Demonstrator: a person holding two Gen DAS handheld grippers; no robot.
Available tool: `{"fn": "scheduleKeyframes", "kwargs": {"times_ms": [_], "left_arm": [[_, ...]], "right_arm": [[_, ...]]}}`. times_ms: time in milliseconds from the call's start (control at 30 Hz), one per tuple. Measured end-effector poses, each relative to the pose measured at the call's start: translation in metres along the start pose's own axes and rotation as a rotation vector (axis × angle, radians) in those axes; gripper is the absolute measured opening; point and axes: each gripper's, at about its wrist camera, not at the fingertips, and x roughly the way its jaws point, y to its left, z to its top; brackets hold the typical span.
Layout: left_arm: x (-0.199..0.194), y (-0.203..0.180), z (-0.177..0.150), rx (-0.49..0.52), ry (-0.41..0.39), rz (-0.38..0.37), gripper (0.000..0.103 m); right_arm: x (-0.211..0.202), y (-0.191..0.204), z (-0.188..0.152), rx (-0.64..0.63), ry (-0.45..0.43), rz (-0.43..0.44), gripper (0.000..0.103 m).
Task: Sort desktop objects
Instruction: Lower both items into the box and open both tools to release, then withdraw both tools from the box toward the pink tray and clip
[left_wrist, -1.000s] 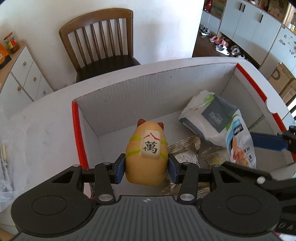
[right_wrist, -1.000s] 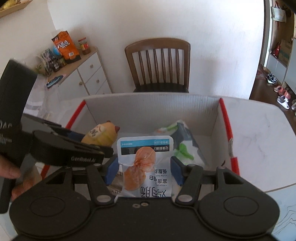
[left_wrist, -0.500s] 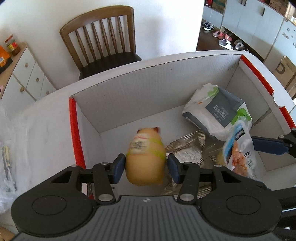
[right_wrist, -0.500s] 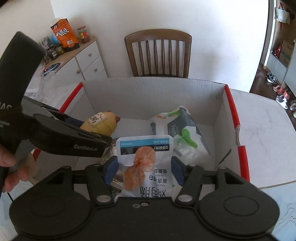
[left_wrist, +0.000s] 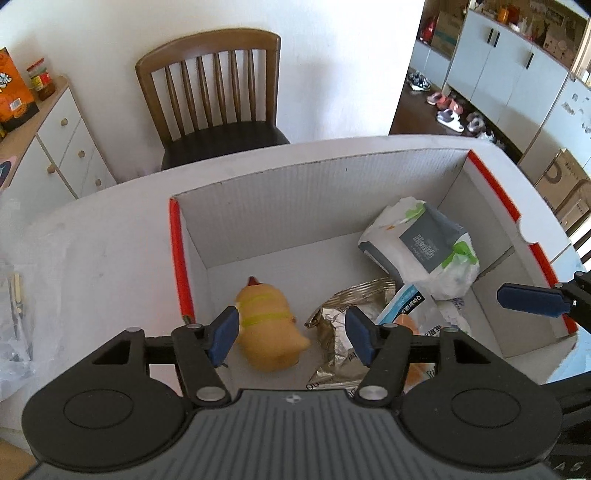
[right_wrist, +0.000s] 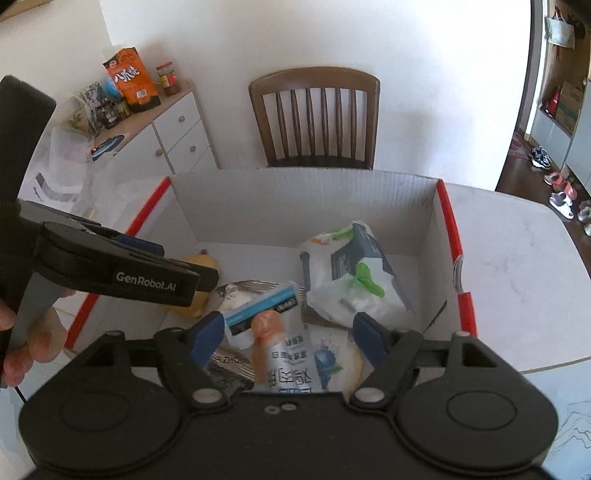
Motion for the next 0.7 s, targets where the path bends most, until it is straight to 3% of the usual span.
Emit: {"fn": "scheduleKeyframes", "kwargs": {"times_ms": [700], "left_arm": [[-0.08,-0.017,-0.044,0.024,-0.079,-0.11,0.062]], "right_arm": [[-0.088,0.004,-0.022,0.002,-0.034,0.086,0.079]]}}
